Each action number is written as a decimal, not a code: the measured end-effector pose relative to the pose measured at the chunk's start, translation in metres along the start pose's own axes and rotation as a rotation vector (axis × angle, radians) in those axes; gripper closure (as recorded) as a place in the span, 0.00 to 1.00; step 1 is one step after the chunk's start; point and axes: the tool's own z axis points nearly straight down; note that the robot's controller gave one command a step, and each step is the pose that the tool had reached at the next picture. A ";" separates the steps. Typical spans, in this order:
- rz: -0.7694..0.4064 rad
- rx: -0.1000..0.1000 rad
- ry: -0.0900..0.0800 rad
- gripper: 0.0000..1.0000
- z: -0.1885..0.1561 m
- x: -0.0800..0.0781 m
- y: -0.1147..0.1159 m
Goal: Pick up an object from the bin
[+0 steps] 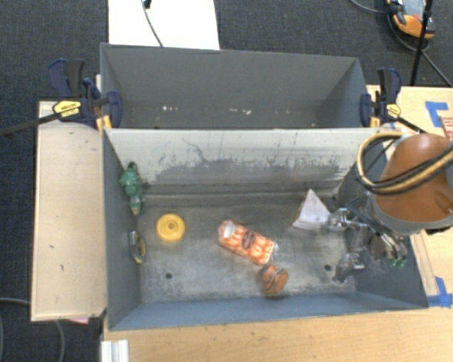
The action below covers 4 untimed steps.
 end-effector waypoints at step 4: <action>0.061 0.000 0.008 0.00 -0.024 -0.038 -0.017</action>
Offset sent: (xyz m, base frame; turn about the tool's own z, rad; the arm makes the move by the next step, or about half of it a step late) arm 0.0662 -0.0083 0.0004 -0.1862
